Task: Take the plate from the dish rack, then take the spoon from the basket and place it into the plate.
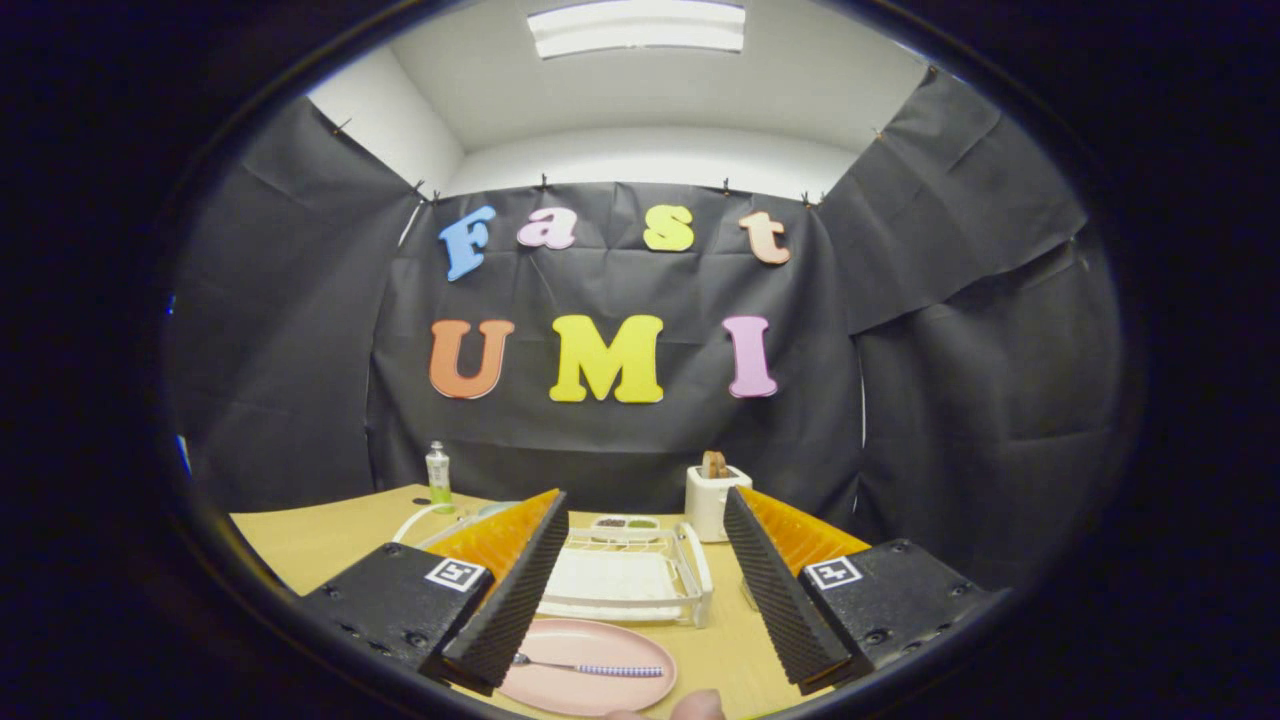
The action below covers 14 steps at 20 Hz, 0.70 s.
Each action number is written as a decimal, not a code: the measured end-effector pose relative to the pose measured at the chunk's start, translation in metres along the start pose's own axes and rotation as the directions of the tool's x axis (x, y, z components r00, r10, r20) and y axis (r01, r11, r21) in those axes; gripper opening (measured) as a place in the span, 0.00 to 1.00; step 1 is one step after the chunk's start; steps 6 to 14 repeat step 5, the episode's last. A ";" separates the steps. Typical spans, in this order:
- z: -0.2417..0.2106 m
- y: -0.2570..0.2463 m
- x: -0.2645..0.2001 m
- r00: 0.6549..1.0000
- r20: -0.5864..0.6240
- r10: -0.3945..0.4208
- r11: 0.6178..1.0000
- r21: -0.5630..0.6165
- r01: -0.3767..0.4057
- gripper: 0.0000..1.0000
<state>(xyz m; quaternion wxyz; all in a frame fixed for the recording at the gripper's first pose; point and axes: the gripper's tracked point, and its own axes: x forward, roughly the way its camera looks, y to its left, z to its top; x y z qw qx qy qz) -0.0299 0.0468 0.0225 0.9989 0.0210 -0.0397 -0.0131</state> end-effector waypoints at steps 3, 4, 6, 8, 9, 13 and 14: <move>-0.002 0.013 0.002 1.000 -0.002 0.013 1.000 -0.004 -0.013 1.00; -0.004 0.017 0.003 1.000 -0.006 0.015 1.000 -0.008 -0.015 1.00; -0.008 0.019 0.005 1.000 -0.014 0.019 1.000 -0.006 -0.019 1.00; -0.008 0.019 0.005 1.000 -0.014 0.019 1.000 -0.006 -0.019 1.00; -0.008 0.019 0.005 1.000 -0.014 0.019 1.000 -0.006 -0.019 1.00; -0.008 0.019 0.005 1.000 -0.014 0.019 1.000 -0.006 -0.019 1.00; -0.008 0.019 0.005 1.000 -0.014 0.019 1.000 -0.006 -0.019 1.00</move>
